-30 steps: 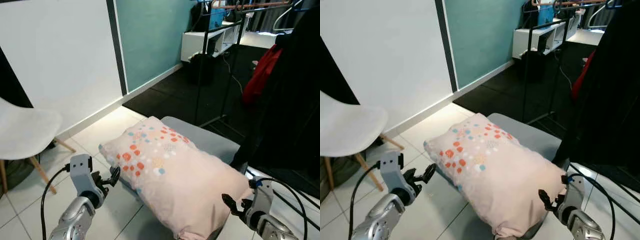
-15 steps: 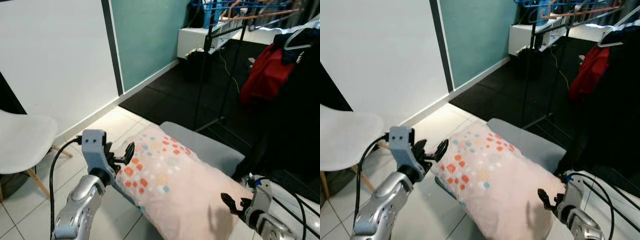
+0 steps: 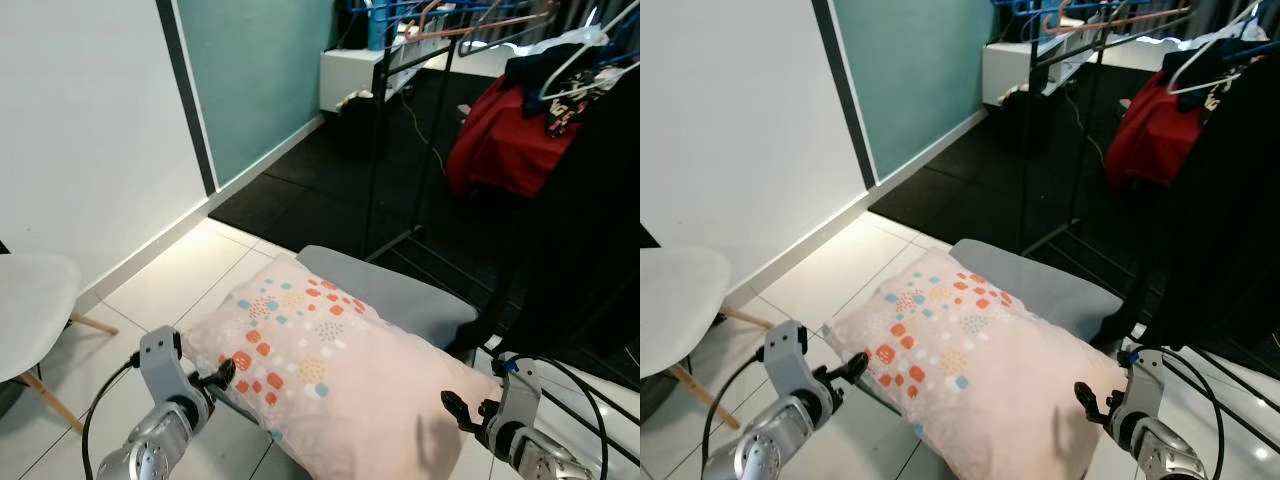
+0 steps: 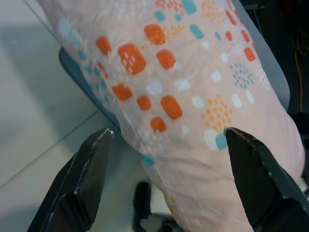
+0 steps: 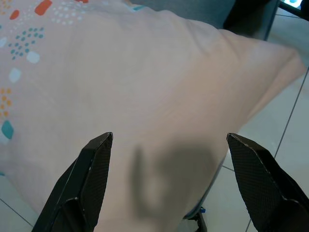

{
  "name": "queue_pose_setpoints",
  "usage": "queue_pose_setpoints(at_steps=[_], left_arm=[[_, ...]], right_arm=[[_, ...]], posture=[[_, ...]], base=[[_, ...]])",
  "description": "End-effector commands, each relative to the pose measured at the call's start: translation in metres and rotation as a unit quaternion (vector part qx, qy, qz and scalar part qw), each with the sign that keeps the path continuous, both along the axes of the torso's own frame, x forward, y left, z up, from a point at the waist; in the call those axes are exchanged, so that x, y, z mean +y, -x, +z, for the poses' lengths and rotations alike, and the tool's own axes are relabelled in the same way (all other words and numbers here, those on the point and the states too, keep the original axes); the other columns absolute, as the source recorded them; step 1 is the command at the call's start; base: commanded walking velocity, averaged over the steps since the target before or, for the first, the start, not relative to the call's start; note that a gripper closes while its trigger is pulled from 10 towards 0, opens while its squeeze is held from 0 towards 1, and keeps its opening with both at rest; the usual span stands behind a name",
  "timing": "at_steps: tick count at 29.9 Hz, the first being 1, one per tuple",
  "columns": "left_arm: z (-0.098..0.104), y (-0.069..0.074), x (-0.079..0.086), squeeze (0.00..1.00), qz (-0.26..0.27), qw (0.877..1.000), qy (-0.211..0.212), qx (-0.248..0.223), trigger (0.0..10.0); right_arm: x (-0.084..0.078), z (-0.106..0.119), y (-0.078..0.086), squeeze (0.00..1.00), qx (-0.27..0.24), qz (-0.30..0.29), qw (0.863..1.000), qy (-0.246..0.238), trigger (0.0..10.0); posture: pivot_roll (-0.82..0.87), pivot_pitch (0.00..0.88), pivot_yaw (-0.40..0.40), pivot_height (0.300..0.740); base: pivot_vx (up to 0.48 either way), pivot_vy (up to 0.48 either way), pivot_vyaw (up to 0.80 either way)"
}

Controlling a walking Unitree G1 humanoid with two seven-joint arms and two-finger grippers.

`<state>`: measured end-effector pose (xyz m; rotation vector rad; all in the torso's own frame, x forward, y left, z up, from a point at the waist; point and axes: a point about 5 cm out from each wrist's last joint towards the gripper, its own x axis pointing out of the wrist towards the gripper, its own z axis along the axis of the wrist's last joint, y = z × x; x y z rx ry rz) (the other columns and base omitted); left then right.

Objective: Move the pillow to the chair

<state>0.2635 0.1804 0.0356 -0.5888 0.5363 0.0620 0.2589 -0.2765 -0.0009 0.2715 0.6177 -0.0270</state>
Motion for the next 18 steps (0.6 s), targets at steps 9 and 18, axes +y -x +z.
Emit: queue_pose_setpoints(at_steps=[9, 18], left_arm=[[-0.017, 0.008, -0.002, 0.00, 0.002, 0.998, 0.028, 0.061, 10.0], [-0.026, 0.007, -0.004, 0.00, 0.015, 0.994, 0.050, 0.094, 10.0]], right_arm=[[-0.002, -0.004, 0.005, 0.00, 0.020, -0.003, 1.000, -0.001, 10.0], [-0.003, -0.005, 0.005, 0.00, 0.023, -0.005, 1.000, 0.002, 10.0]], posture=[[-0.23, 0.080, 0.021, 0.644], [-0.24, 0.086, 0.018, 0.609]], base=[[0.000, 0.000, 0.00], [0.000, 0.000, 0.00]])
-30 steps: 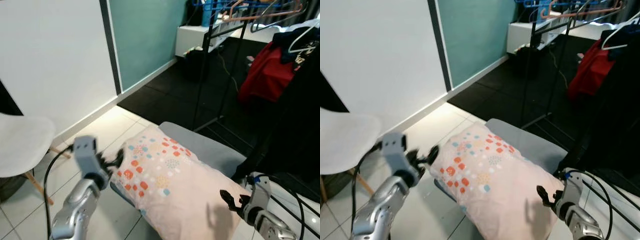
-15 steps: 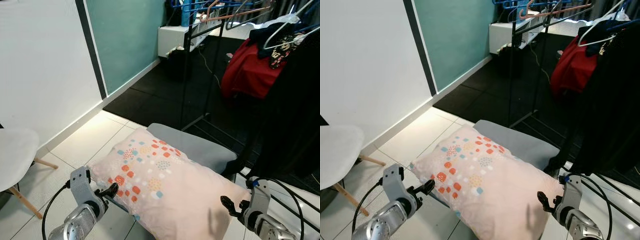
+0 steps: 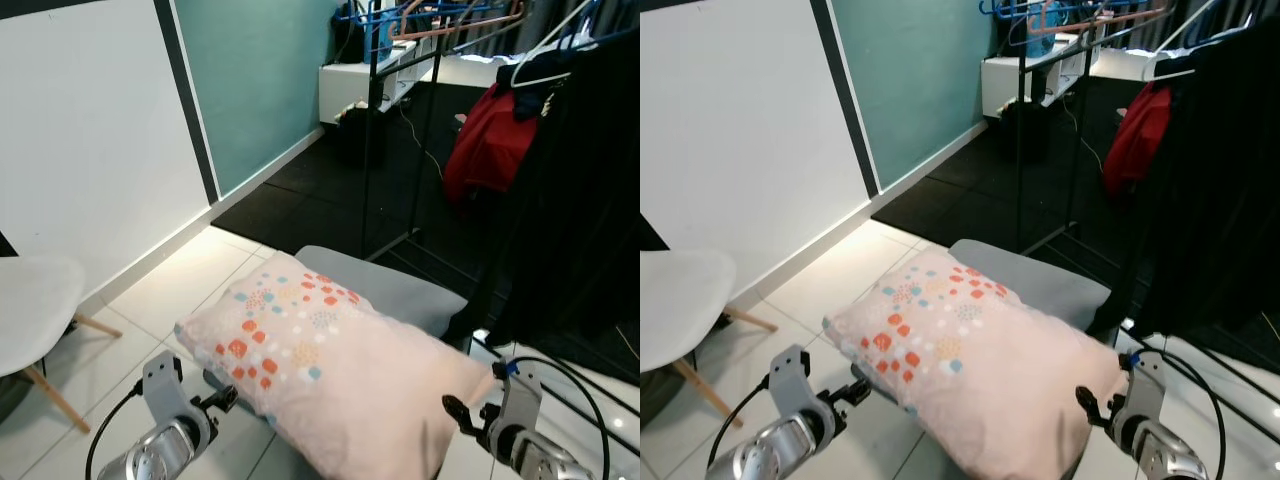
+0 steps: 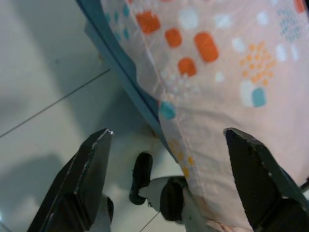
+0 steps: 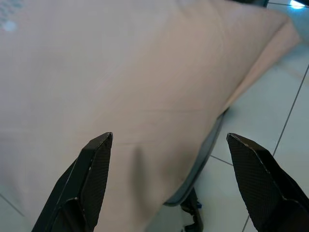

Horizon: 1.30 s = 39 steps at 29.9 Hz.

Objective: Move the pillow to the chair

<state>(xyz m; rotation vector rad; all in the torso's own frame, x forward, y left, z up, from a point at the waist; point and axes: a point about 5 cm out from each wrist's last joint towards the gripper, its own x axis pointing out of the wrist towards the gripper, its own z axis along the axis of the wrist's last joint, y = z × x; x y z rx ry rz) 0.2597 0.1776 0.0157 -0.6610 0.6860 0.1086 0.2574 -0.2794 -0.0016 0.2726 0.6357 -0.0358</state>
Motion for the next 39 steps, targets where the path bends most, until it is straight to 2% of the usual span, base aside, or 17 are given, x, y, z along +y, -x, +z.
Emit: queue_pose_setpoints(at_steps=[1, 9, 10, 11, 14, 17, 19, 20, 22, 24, 25, 30, 33, 39], left_arm=[[-0.006, 0.003, -0.003, 0.00, 0.007, 1.000, 0.021, 0.019, 10.0], [-0.008, 0.001, -0.004, 0.00, 0.010, 0.999, 0.033, 0.024, 10.0], [-0.004, -0.005, -0.002, 0.00, 0.022, 0.999, 0.043, 0.005, 10.0], [-0.004, -0.005, -0.002, 0.00, 0.022, 0.999, 0.043, 0.005, 10.0], [0.008, -0.022, -0.003, 0.00, 0.062, 0.991, 0.098, -0.068, 10.0], [0.010, -0.024, -0.004, 0.00, 0.069, 0.988, 0.113, -0.083, 10.0], [0.015, -0.028, -0.008, 0.00, 0.085, 0.977, 0.155, -0.121, 10.0], [0.015, -0.028, -0.008, 0.00, 0.085, 0.977, 0.155, -0.121, 10.0], [0.020, -0.030, -0.012, 0.00, 0.093, 0.964, 0.195, -0.156, 10.0], [0.020, -0.030, -0.012, 0.00, 0.093, 0.964, 0.195, -0.156, 10.0], [0.022, -0.031, -0.014, 0.00, 0.094, 0.959, 0.209, -0.167, 10.0], [0.025, -0.034, -0.017, 0.00, 0.088, 0.959, 0.195, -0.188, 10.0], [0.026, -0.039, -0.014, 0.00, 0.087, 0.961, 0.173, -0.195, 10.0], [0.028, -0.044, -0.014, 0.00, 0.093, 0.959, 0.174, -0.204, 10.0]], right_arm=[[-0.001, -0.004, 0.004, 0.00, 0.015, -0.002, 1.000, 0.002, 10.0], [-0.002, -0.003, 0.004, 0.00, 0.015, -0.004, 1.000, 0.002, 10.0], [-0.003, -0.003, 0.004, 0.00, 0.015, -0.005, 1.000, 0.003, 10.0], [-0.003, -0.003, 0.004, 0.00, 0.015, -0.005, 1.000, 0.003, 10.0], [-0.005, -0.001, 0.002, 0.00, 0.014, -0.005, 1.000, 0.004, 10.0], [-0.005, 0.000, 0.002, 0.00, 0.013, -0.005, 1.000, 0.004, 10.0], [-0.007, 0.002, 0.001, 0.00, 0.010, -0.006, 1.000, 0.005, 10.0], [-0.007, 0.002, 0.001, 0.00, 0.010, -0.006, 1.000, 0.005, 10.0], [-0.010, 0.004, 0.000, 0.00, 0.007, -0.008, 1.000, 0.005, 10.0], [-0.010, 0.004, 0.000, 0.00, 0.007, -0.008, 1.000, 0.005, 10.0], [-0.011, 0.005, 0.000, 0.00, 0.005, -0.010, 1.000, 0.005, 10.0], [-0.016, 0.010, -0.003, 0.00, -0.023, -0.021, 1.000, 0.001, 10.0], [-0.016, 0.009, -0.001, 0.00, -0.016, -0.009, 1.000, 0.018, 10.0], [-0.020, 0.009, 0.001, 0.00, -0.015, -0.018, 1.000, 0.011, 10.0]], posture=[[-0.24, 0.089, 0.017, 0.604], [-0.24, 0.094, 0.016, 0.584], [-0.24, 0.100, 0.011, 0.579], [-0.24, 0.100, 0.011, 0.579], [-0.25, 0.116, 0.003, 0.564], [-0.25, 0.123, 0.001, 0.559], [-0.26, 0.133, -0.008, 0.549], [-0.26, 0.133, -0.008, 0.549], [-0.27, 0.142, -0.016, 0.539], [-0.27, 0.142, -0.016, 0.539], [-0.27, 0.145, -0.023, 0.534], [-0.28, 0.124, -0.030, 0.530], [-0.30, 0.131, -0.026, 0.530], [-0.32, 0.146, -0.030, 0.530]], base=[[0.000, 0.000, 0.00], [0.000, 0.000, 0.00], [0.000, 0.000, 0.00], [0.000, 0.000, 0.00], [0.000, 0.000, 0.00], [0.000, 0.000, 0.00], [0.000, 0.000, 0.00], [0.000, 0.000, 0.00], [0.000, 0.000, 0.00], [0.000, 0.000, 0.00], [0.000, 0.000, 0.00], [0.000, 0.000, 0.00], [0.000, 0.000, -0.23], [0.000, 0.000, -0.67]])
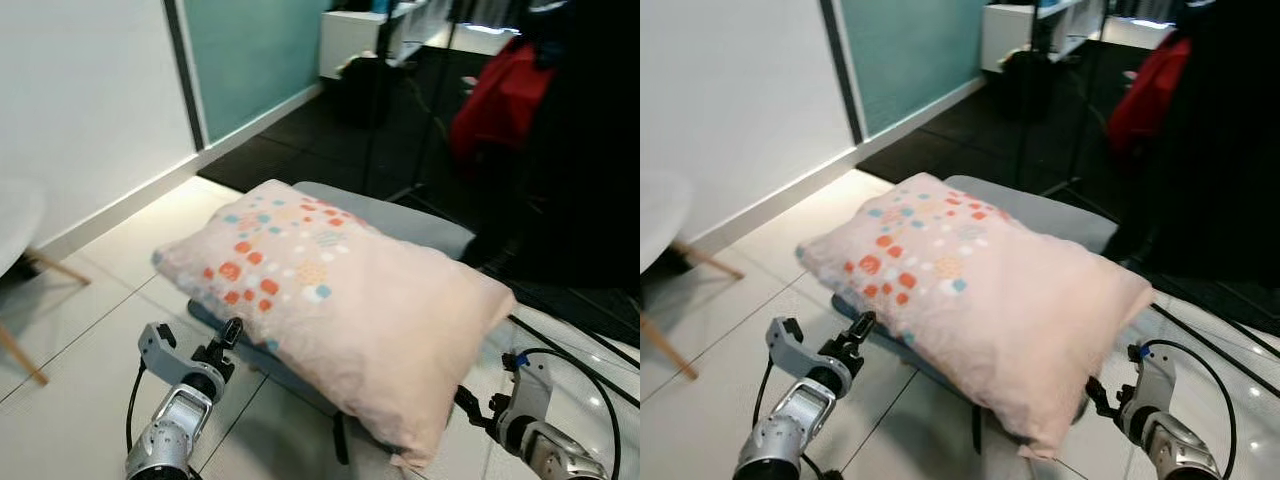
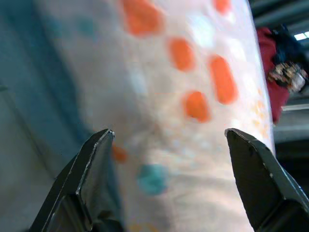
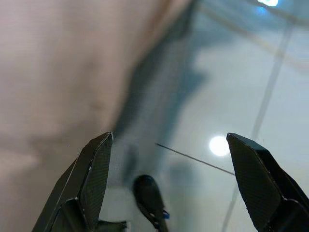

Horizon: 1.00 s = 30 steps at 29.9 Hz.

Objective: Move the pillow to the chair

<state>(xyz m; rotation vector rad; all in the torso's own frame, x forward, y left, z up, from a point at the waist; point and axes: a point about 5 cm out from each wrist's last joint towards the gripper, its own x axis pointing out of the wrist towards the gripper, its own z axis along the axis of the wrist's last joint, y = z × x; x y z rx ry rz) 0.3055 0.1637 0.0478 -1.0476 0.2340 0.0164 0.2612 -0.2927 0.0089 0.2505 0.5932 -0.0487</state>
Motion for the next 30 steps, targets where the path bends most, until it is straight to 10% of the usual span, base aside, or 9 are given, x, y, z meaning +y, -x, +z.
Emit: queue_pose_setpoints(at_steps=[1, 11, 17, 30], left_arm=[[-0.003, 0.001, -0.001, 0.00, 0.004, 1.000, 0.001, 0.000, 10.0], [-0.003, 0.001, 0.004, 0.00, 0.045, 0.998, -0.051, -0.001, 10.0], [-0.013, 0.008, 0.026, 0.00, 0.101, 0.977, -0.178, 0.056, 10.0], [-0.043, 0.027, 0.041, 0.00, 0.148, 0.956, -0.190, 0.165, 10.0]], right_arm=[[-0.008, -0.001, 0.006, 0.00, 0.005, -0.014, 1.000, -0.004, 10.0], [-0.011, -0.001, 0.008, 0.00, 0.005, -0.016, 1.000, -0.007, 10.0], [-0.010, 0.001, 0.006, 0.00, -0.007, -0.024, 1.000, -0.017, 10.0], [-0.011, 0.000, 0.009, 0.00, -0.006, -0.021, 1.000, -0.020, 10.0]], posture=[[-0.32, 0.151, -0.031, 0.530], [-0.33, 0.170, -0.034, 0.530], [-0.33, 0.180, -0.032, 0.530], [-0.34, 0.187, -0.031, 0.530]], base=[[0.000, 0.000, -0.66], [0.000, 0.000, -0.65], [0.000, 0.000, -0.41], [0.000, 0.000, 0.00]])
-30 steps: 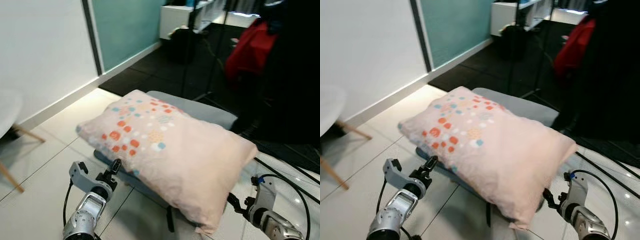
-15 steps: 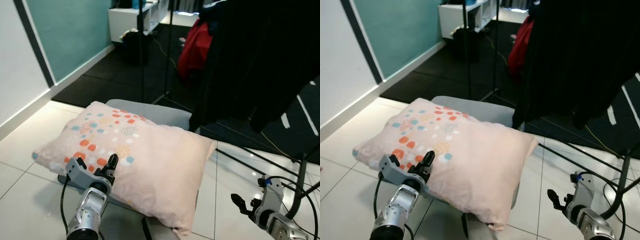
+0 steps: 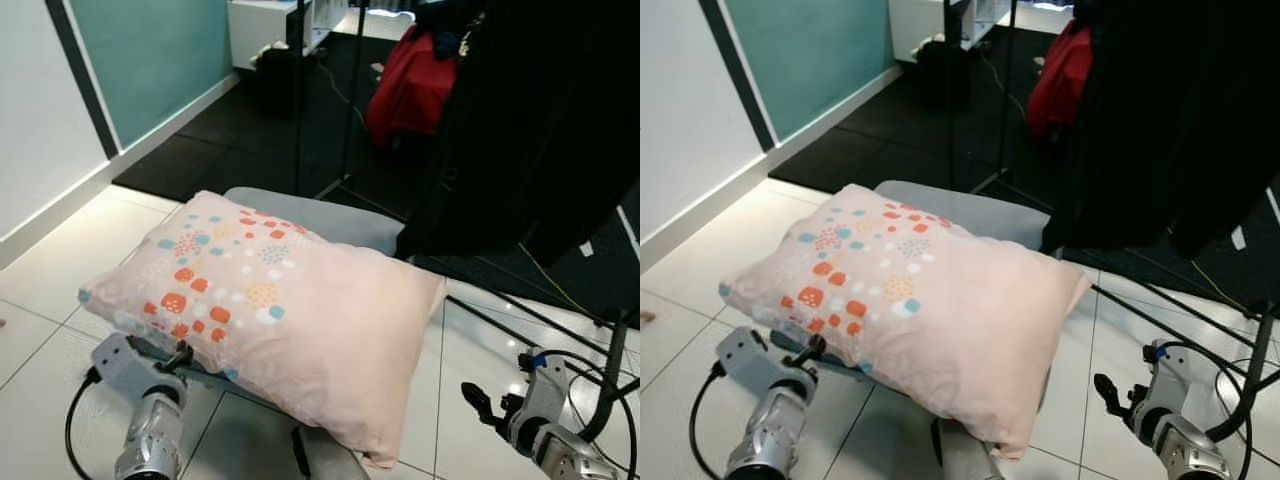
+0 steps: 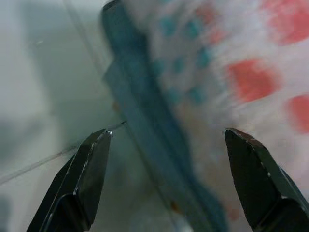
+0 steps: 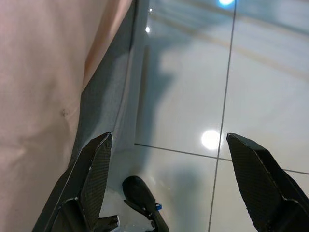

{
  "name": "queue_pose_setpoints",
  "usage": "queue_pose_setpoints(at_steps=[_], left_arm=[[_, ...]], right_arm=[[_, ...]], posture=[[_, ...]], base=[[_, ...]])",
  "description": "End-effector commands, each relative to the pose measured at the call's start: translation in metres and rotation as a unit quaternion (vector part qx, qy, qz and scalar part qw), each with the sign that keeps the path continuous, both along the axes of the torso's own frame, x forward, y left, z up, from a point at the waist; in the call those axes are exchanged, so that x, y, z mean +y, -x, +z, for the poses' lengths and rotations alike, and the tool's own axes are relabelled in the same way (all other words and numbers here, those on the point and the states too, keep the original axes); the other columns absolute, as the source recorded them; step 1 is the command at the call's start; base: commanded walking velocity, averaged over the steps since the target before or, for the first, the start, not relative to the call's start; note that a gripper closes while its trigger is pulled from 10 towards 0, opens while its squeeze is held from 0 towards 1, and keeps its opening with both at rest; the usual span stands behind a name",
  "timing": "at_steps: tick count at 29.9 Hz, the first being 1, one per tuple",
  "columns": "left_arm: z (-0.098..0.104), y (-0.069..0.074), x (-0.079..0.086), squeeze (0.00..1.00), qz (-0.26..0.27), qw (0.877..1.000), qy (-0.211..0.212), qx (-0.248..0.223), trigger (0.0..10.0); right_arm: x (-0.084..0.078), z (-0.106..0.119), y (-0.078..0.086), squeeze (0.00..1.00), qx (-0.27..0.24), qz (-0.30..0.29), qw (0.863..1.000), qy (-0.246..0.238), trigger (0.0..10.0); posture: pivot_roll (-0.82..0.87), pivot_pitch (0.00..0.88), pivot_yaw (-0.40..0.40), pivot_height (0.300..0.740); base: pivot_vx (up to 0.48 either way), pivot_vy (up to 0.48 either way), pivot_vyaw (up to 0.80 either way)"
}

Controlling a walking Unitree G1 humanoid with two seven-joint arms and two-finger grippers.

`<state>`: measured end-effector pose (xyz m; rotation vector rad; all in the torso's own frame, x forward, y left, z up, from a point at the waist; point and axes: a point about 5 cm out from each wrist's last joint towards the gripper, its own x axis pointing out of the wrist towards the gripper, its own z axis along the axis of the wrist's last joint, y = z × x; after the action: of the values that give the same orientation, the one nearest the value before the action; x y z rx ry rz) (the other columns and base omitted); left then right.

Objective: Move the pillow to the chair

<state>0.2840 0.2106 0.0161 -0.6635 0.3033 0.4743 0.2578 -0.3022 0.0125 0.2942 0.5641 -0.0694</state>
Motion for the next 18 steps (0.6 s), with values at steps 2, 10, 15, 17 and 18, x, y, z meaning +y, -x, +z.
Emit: queue_pose_setpoints(at_steps=[2, 10, 15, 17, 18], left_arm=[[-0.013, 0.006, -0.010, 0.00, -0.005, 0.999, 0.017, 0.027, 10.0], [-0.021, 0.002, -0.023, 0.00, -0.046, 0.998, 0.026, 0.040, 10.0], [-0.009, -0.013, -0.037, 0.00, -0.081, 0.994, 0.074, -0.027, 10.0], [-0.005, -0.016, -0.039, 0.00, -0.084, 0.992, 0.085, -0.045, 10.0], [-0.002, -0.019, -0.042, 0.00, -0.080, 0.988, 0.115, -0.065, 10.0]], right_arm=[[-0.001, -0.003, 0.006, 0.00, 0.006, -0.003, 1.000, -0.004, 10.0], [0.000, -0.001, 0.004, 0.00, -0.001, -0.001, 1.000, -0.006, 10.0], [0.000, 0.000, 0.003, 0.00, -0.004, 0.000, 1.000, -0.005, 10.0], [0.000, 0.000, 0.003, 0.00, -0.005, 0.000, 1.000, -0.005, 10.0], [0.000, 0.000, 0.003, 0.00, -0.005, 0.000, 1.000, -0.004, 10.0]], posture=[[-0.34, 0.195, -0.031, 0.530], [-0.36, 0.212, -0.035, 0.530], [-0.37, 0.217, -0.038, 0.530], [-0.37, 0.218, -0.039, 0.530], [-0.38, 0.219, -0.038, 0.530]], base=[[0.000, 0.000, 0.00], [0.000, 0.000, 0.00], [0.000, 0.000, 0.00], [0.000, 0.000, 0.00], [0.000, 0.000, 0.00]])
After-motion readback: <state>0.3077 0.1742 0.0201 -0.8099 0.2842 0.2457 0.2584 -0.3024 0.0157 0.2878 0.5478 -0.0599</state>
